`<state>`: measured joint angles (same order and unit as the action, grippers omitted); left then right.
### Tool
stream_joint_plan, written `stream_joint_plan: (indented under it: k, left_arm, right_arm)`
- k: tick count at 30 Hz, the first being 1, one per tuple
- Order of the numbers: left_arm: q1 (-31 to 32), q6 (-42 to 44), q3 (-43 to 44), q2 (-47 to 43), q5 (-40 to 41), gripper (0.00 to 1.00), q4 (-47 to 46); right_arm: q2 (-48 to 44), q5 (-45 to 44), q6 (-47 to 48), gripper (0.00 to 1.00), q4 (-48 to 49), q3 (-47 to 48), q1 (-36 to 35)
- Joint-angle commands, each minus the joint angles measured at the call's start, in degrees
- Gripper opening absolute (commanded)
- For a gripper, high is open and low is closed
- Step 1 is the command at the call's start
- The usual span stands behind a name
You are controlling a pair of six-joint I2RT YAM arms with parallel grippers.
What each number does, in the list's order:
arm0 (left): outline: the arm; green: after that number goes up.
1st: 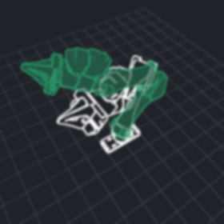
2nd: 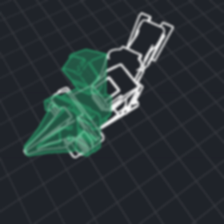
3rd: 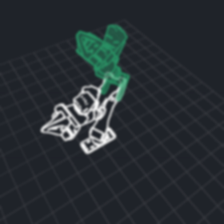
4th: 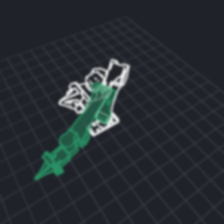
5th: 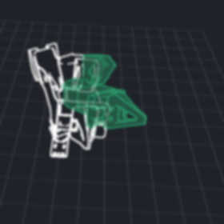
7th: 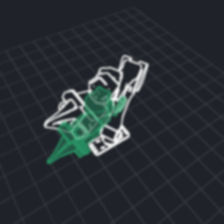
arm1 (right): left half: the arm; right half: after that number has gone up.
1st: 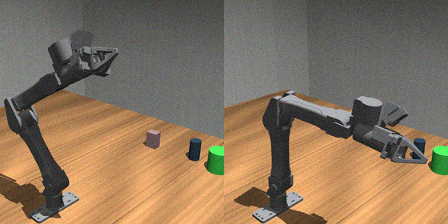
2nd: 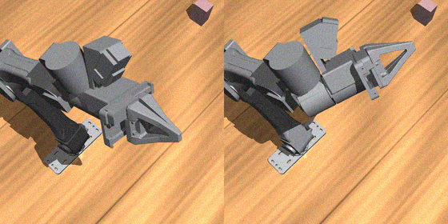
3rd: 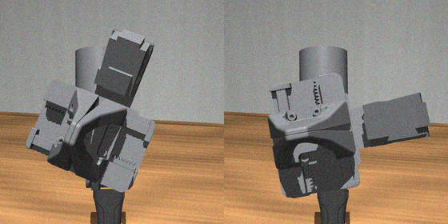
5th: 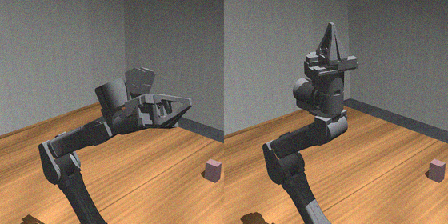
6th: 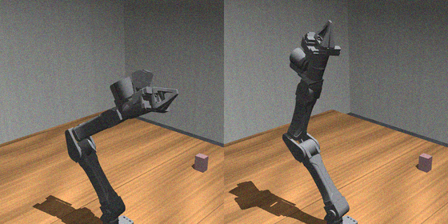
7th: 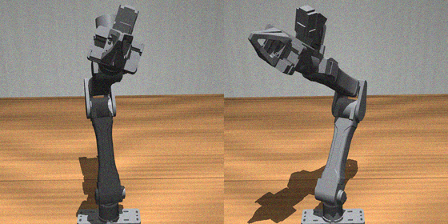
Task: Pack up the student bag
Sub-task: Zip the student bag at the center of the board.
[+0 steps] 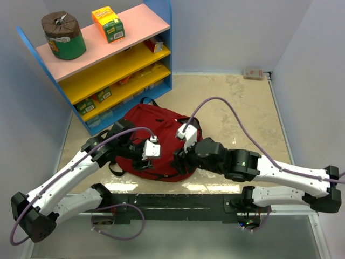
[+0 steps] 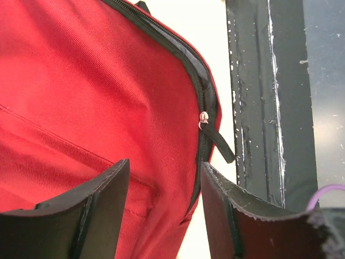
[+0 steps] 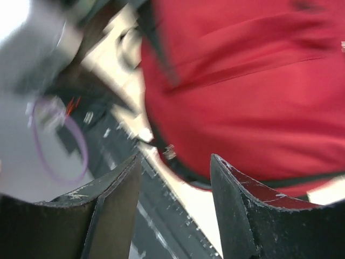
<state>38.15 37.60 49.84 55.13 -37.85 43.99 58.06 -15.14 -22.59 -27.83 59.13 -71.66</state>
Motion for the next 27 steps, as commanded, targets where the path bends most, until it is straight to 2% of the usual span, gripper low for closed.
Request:
stream_joint_plan:
  k: [1, 6, 9, 11, 18, 21, 25, 27]
  left_arm:
    - [-1.6, 2.0, -0.5, -2.7, -3.0, 0.59, 1.5]
    - [-2.1, 4.7, 0.5, -4.5, -1.2, 0.60, 3.3]
    - [-2.7, 6.8, 1.7, -5.5, 0.4, 0.68, 4.1]
    - [-3.3, 8.3, 2.0, -5.7, 0.8, 0.70, 4.8]
    - [-3.3, 8.3, 0.5, -7.2, 2.5, 0.71, 4.4]
    - [-3.7, 4.6, -1.5, -10.4, 7.2, 0.72, -0.7]
    - [-4.5, -5.2, -5.3, -15.5, 16.6, 0.73, -9.9]
    - [-6.0, -8.0, -5.9, -16.3, 18.0, 0.73, -11.3]
  right_arm:
    - [3.3, 6.3, 5.6, 0.57, 5.3, -2.0, -5.4]
    - [10.5, 3.7, 6.7, 0.56, 10.5, -2.8, -11.3]
    - [14.2, 1.7, 8.7, 0.57, 13.9, -2.7, -14.2]
    - [15.5, 0.9, 10.8, 0.57, 16.4, -3.3, -14.6]
    - [21.7, -1.6, 17.5, 0.58, 14.5, -0.5, -15.9]
    - [21.6, -2.2, 18.5, 0.59, 17.2, -3.7, -16.1]
    - [20.4, -4.8, 18.7, 0.61, 23.3, -8.8, -16.1]
    - [18.1, -6.4, 18.0, 0.61, 27.2, -10.9, -16.2]
